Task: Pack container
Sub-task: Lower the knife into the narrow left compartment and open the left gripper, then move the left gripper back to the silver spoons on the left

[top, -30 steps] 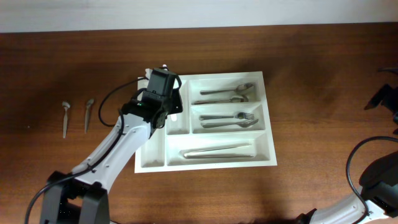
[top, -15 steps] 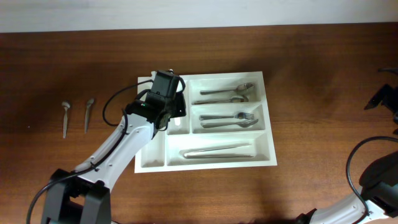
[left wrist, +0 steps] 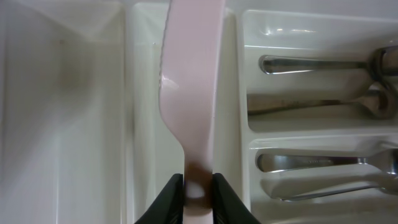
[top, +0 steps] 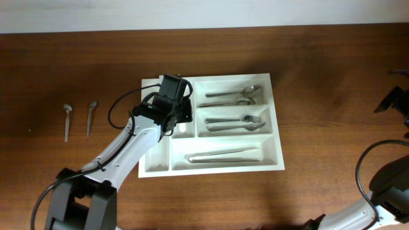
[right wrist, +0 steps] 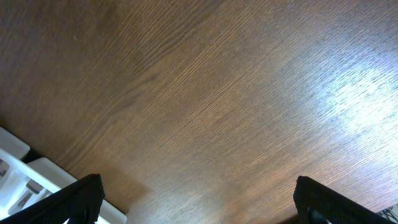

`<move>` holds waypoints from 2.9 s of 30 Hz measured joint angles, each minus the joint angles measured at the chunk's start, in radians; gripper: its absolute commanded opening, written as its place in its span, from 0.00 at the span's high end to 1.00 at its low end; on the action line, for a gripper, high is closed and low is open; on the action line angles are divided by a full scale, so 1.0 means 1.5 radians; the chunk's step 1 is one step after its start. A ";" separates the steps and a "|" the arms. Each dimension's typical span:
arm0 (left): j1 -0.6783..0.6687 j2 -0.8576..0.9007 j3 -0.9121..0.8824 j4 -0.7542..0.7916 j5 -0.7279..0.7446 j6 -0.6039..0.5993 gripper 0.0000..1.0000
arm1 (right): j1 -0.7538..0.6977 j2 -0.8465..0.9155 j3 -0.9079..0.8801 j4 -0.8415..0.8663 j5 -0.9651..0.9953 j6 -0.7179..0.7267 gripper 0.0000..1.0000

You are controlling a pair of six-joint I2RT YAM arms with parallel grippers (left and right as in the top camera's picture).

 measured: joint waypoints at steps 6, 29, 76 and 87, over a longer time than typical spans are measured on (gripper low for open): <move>0.000 0.000 0.000 -0.002 0.000 0.002 0.71 | 0.000 0.000 0.000 0.000 0.000 0.000 0.01; 0.125 -0.049 0.168 -0.150 -0.107 0.080 0.00 | 0.000 0.000 0.000 0.000 0.000 0.000 0.01; 0.493 0.160 0.238 -0.229 0.100 0.354 0.01 | 0.000 0.000 0.000 0.000 0.000 0.000 0.01; 0.493 0.204 0.239 -0.222 0.100 0.347 0.01 | 0.000 0.000 0.000 0.000 0.000 0.000 0.01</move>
